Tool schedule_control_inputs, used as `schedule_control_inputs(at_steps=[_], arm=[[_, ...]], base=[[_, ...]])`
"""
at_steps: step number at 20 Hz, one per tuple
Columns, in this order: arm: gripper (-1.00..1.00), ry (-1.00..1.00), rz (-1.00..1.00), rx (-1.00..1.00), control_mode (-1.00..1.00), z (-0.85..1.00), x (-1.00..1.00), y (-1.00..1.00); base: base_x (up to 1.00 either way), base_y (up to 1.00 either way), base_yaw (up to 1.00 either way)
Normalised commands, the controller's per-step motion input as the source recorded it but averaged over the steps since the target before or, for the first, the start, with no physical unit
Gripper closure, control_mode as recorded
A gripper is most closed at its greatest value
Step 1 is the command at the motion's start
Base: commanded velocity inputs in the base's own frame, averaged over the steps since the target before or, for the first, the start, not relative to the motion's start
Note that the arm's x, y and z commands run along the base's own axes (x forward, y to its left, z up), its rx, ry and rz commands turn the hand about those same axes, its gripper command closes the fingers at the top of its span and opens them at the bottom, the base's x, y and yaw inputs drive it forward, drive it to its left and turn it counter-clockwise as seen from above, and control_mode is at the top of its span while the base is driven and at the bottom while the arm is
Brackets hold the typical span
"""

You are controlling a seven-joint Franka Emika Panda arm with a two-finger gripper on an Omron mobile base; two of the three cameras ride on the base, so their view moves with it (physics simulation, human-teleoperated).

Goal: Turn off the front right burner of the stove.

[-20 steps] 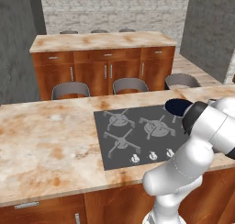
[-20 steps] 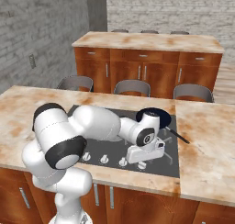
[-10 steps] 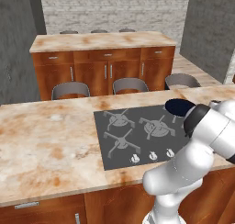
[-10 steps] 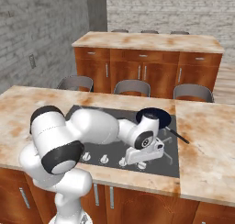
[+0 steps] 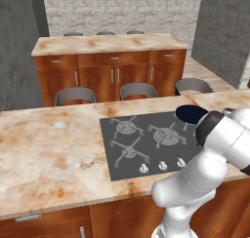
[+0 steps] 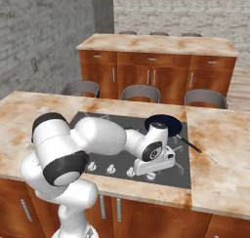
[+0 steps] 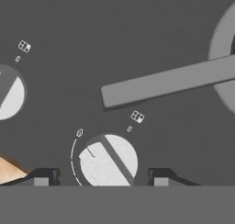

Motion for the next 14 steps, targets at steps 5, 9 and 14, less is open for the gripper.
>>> schedule_control_inputs(at_steps=[5, 9, 14], arm=[[-1.00, 0.00, 0.00, -0.06, -1.00, 0.00, 0.11, 0.09], [-1.00, 0.00, 0.00, -0.03, -1.00, 0.10, 0.09, 0.15], [-1.00, 0.00, 0.00, -0.02, -1.00, 0.06, 0.11, 0.09]], base=[[0.00, 0.00, 0.00], [0.00, 0.00, 0.00], [0.00, 0.00, 0.00]])
